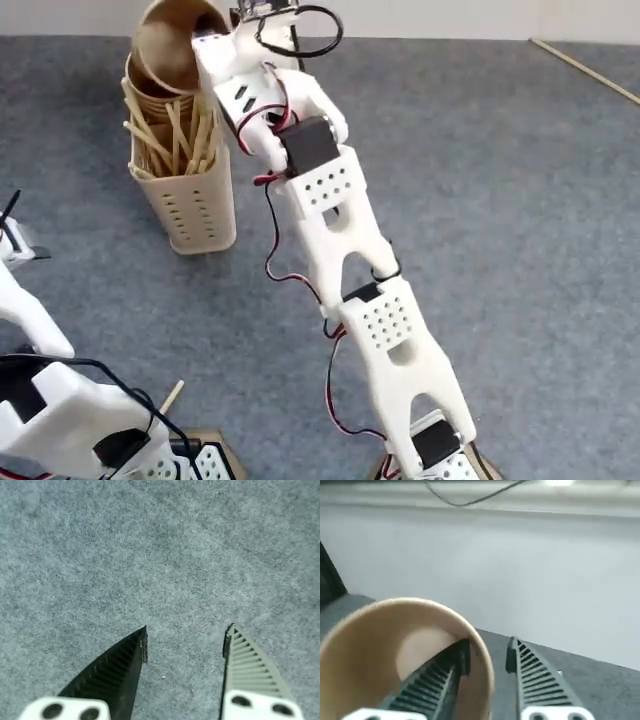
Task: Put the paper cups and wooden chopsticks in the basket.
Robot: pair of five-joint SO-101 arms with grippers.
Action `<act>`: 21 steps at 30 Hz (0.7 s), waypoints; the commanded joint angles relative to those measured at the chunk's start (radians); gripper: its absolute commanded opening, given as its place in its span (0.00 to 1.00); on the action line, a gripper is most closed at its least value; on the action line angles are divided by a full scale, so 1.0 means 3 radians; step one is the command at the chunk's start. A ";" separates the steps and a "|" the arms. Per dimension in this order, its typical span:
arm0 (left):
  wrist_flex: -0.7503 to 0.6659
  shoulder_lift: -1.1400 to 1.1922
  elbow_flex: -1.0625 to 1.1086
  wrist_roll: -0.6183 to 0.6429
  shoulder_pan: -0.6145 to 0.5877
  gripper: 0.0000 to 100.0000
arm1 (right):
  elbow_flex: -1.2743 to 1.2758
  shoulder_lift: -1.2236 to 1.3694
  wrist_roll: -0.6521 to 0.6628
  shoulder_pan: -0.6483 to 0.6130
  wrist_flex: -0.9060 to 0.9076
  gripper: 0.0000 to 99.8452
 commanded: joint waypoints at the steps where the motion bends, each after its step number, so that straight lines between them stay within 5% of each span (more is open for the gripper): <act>1: 0.0015 -0.0074 -0.0084 0.0020 -0.0013 0.26 | -0.0284 -0.0340 -0.0072 -0.0033 -0.0023 0.13; 11: -0.0005 -0.0100 -0.0115 0.0020 -0.0008 0.26 | -0.0407 -0.0979 -0.0082 -0.0084 0.0120 0.13; 15: 0.0015 -0.0161 -0.0371 0.0031 -0.0008 0.26 | -0.0381 -0.1747 0.0087 -0.0090 0.1061 0.13; 19: 0.0015 -0.0448 -0.0841 0.0036 -0.0003 0.26 | -0.0376 -0.2325 0.0880 0.0018 0.2657 0.13; 21: 0.0015 -0.0652 -0.1066 0.0041 0.0115 0.26 | -0.0289 -0.2447 0.1038 0.0269 0.2785 0.13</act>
